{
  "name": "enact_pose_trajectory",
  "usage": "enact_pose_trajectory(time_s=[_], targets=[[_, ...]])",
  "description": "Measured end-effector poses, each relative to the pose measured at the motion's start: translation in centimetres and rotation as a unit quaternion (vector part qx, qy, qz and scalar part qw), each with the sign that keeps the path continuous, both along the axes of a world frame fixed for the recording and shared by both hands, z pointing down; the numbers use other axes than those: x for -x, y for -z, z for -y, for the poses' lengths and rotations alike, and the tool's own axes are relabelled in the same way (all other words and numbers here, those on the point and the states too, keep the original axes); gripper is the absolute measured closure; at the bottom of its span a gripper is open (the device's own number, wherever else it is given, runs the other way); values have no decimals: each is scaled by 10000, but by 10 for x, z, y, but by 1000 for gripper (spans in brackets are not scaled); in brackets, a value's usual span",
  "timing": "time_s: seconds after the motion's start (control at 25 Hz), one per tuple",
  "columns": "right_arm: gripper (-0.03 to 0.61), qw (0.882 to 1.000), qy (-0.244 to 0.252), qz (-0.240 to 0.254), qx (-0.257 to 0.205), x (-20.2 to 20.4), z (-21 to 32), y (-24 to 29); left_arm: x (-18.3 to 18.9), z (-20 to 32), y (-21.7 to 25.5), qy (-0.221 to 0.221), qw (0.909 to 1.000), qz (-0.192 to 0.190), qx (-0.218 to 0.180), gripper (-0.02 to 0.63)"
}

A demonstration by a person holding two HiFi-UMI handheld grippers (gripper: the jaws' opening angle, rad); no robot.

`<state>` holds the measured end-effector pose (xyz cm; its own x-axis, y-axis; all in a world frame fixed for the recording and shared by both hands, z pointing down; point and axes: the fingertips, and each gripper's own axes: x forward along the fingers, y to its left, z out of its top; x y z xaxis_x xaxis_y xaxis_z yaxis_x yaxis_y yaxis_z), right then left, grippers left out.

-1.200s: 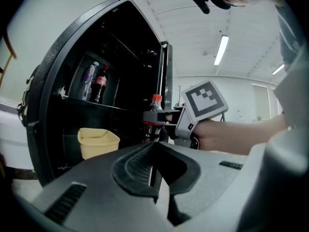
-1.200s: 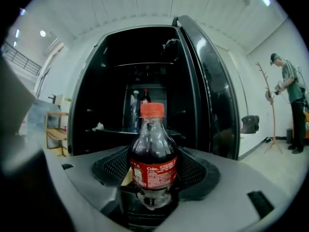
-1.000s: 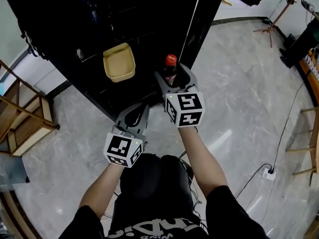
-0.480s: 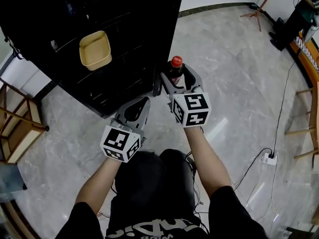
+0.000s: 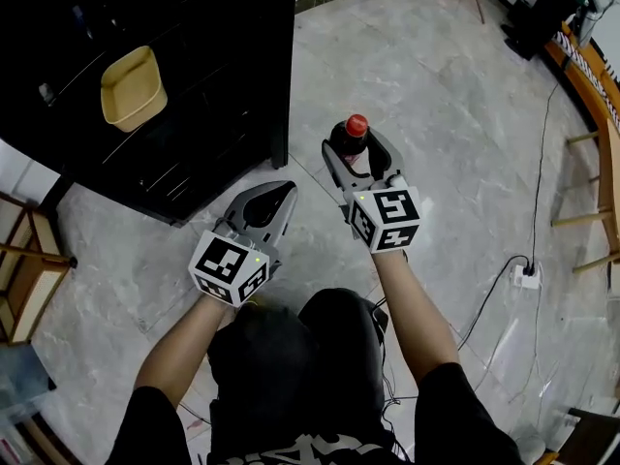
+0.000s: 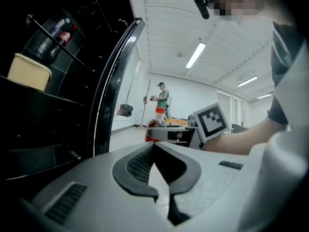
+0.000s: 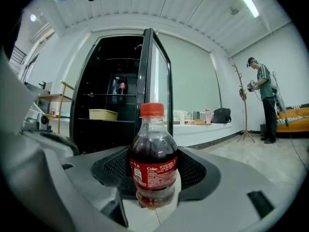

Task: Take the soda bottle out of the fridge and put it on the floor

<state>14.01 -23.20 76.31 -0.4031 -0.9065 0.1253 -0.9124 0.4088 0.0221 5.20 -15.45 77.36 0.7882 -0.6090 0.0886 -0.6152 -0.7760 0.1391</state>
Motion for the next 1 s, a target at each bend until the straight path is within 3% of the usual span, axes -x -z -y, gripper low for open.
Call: enact_pose_trajectory(time_s=[0.44,0.72,1.0], targets=[[268,9990,-241,277,247,-36,-22,-125,-11,-22,-100,-456,9983,144,323,606],[268,9978,-250,357,495,-37,-25,-199,-15,-22,-138,-541,9971,-2,527,606],[267,9968,-228,346,688,-32,-25,-261,-28,-24,-177,-781,9948,184,622,606]])
